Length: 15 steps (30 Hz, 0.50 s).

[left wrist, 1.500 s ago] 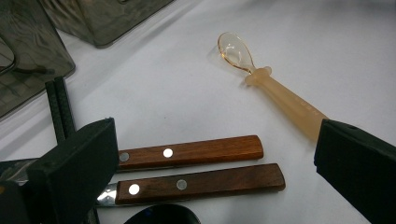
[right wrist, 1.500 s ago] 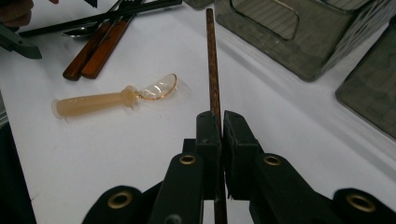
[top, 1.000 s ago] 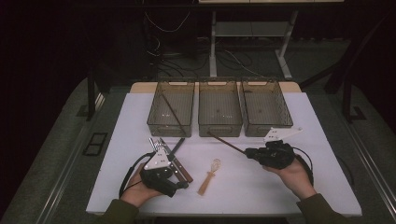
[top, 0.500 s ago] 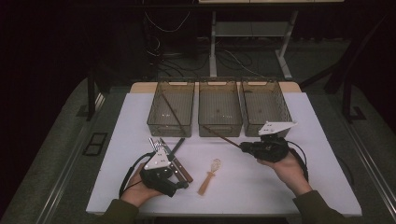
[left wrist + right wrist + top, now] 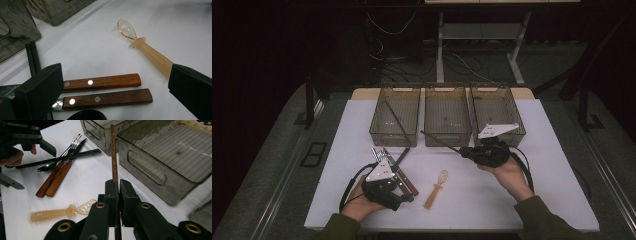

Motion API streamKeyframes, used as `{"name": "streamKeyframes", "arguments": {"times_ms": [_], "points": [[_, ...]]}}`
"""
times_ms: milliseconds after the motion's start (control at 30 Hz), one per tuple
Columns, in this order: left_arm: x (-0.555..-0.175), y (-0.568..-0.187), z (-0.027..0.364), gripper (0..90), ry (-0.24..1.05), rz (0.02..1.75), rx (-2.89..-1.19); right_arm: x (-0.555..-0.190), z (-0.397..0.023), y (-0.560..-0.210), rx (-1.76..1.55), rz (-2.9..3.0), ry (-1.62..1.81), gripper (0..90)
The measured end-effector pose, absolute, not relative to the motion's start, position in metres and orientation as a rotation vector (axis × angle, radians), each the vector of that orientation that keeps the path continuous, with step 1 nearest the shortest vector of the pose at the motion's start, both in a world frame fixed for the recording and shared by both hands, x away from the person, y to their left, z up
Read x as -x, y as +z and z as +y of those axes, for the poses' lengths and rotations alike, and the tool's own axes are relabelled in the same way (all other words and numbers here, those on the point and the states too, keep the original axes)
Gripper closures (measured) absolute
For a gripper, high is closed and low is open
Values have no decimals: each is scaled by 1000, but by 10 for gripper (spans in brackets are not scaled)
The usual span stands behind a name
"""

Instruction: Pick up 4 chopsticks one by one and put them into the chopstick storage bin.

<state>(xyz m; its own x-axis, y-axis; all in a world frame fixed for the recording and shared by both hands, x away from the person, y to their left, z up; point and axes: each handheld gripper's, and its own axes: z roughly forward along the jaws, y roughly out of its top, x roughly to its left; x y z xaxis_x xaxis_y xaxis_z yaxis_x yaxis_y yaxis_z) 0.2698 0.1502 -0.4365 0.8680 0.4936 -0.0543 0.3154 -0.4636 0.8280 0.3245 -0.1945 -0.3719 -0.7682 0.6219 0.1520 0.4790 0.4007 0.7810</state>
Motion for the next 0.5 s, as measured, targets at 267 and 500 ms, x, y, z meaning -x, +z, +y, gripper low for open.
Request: {"name": "streamKeyframes", "arguments": {"times_ms": [267, 500], "points": [[-269, -436, 150, 0, 238, 581, -2086, -332, -179, -370, -976, 2492, 1296, 855], [-269, -435, 150, 0, 241, 573, -2093, -342, -166, -365, -963, 2498, 1284, 855]]}}
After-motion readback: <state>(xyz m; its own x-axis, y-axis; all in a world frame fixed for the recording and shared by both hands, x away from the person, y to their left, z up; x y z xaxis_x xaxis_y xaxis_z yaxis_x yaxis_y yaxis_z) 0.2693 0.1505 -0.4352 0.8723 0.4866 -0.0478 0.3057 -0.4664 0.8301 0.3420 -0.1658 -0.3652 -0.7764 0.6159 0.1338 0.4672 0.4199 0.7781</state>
